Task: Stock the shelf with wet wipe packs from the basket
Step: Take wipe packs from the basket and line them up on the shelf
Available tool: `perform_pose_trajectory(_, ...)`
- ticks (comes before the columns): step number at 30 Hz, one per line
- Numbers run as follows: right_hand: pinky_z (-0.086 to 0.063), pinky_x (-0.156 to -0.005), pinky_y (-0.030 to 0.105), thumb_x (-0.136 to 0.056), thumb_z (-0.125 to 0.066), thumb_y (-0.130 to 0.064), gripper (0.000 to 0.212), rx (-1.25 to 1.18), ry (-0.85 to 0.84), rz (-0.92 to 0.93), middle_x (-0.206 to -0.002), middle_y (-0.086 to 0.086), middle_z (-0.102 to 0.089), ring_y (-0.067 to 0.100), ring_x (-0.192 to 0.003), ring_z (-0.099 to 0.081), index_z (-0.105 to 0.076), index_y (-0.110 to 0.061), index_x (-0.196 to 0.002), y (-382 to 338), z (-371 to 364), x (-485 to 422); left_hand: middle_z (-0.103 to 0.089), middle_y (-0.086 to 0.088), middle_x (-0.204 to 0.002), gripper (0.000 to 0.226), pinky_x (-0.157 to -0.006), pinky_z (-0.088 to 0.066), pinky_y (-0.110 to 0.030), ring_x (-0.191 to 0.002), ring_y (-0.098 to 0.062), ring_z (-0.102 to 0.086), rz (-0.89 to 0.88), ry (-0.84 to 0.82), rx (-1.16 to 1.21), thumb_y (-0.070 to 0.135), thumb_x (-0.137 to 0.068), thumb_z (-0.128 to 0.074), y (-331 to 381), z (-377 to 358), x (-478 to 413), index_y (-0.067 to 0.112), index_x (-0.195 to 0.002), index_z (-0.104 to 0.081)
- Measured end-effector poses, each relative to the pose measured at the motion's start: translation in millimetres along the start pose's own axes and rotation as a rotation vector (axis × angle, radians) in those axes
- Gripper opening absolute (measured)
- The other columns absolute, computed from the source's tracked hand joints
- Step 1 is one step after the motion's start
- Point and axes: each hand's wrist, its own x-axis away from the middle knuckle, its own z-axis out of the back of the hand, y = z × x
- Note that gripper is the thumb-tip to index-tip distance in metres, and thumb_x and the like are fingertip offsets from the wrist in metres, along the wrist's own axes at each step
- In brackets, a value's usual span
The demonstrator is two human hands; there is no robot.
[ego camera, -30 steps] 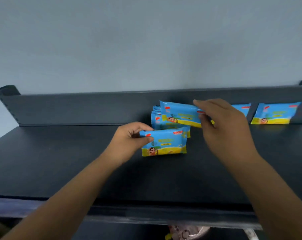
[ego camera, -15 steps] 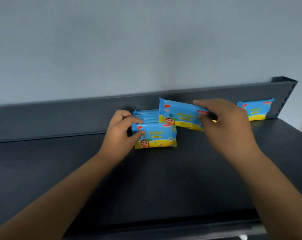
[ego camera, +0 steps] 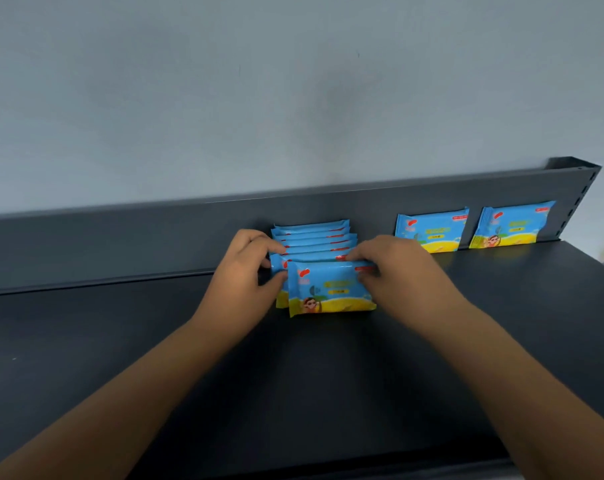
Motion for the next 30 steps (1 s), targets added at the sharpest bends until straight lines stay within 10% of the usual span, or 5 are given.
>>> perform_pose_trajectory(12, -0.058, -0.079, 0.036, -0.091, -0.068, -0.018, 0.018, 0.047, 0.082, -0.019, -0.116, -0.004, -0.046, 0.017, -0.099, -0.057, -0.062, -0.022, -0.108, -26, -14, -3, -0.038, 0.018, -0.134, 0.067, -0.097, -0.049, -0.016, -0.115, 0.008, -0.047, 0.055, -0.099, 0.008, 0.018, -0.077, -0.087, 10, 1, 8, 0.022, -0.135, -0.052)
perform_pose_trajectory(30, -0.052, -0.096, 0.042, -0.071, -0.083, -0.03, 0.091, 0.313, 0.008, -0.016, -0.142, 0.0, -0.04, 0.026, -0.124, -0.049, -0.03, -0.022, -0.145, -25, -29, -2, -0.038, 0.005, -0.148, 0.091, -0.104, -0.045, -0.035, -0.121, -0.018, -0.042, -0.003, -0.125, -0.331, 0.039, -0.067, -0.09, 16, -2, 9, 0.019, -0.145, -0.046)
